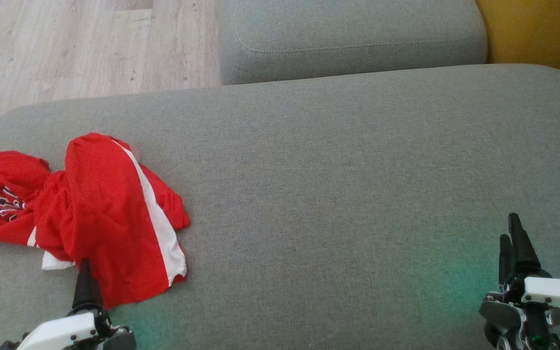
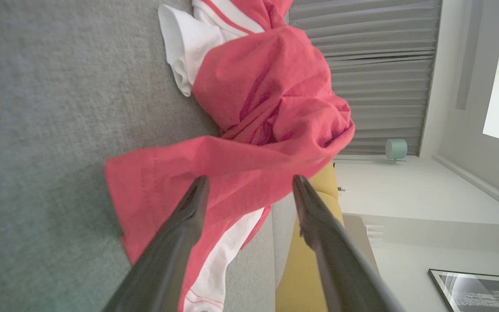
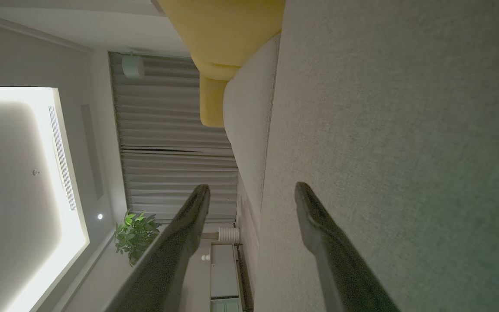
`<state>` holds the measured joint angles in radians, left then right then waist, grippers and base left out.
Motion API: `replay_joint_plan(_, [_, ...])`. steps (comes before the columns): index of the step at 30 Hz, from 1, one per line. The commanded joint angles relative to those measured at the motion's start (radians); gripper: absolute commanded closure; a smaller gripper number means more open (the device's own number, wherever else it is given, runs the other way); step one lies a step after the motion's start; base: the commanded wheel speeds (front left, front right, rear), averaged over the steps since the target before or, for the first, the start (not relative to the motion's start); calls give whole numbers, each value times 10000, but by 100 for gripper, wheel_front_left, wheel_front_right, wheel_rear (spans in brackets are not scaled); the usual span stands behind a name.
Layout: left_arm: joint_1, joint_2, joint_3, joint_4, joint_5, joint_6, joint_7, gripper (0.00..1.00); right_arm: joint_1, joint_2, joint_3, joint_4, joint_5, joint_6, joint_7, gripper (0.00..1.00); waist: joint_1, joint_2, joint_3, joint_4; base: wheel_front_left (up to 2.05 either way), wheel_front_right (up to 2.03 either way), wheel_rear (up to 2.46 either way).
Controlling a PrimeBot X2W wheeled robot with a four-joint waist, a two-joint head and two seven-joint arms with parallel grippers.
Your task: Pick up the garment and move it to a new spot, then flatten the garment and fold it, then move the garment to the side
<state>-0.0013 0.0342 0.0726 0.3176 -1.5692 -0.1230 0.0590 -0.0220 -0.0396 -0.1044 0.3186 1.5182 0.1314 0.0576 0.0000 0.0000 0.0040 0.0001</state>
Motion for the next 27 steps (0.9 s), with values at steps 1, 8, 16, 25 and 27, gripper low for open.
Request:
replay_joint_plan(1, [-384,68,191,-369,233,-14,-111,0,-466,-51,32,-415,-355,-1,-117,0,0,0,-2,3,0,0,0])
replay_joint_plan(8, [-465,74,404,-548,835,-19,-319,0,-564,-55,73,-641,-1530,-2,-323,0,0,0,-3,-6,0,0,0])
replay_joint_plan(16, [-551,81,587,-877,1867,58,-557,0,-662,-59,116,-1068,-3103,-2,-560,0,0,0,-1,-50,0,0,0])
replay_joint_plan(25, [-570,89,405,-1690,3468,406,-823,0,-682,-64,268,-1503,-4997,-3,-824,0,0,0,22,-59,0,0,0])
replay_joint_plan(27, [-548,91,284,-1847,3828,485,-882,0,-683,-65,362,-1581,-5475,-3,-883,0,0,0,30,-58,0,0,0])
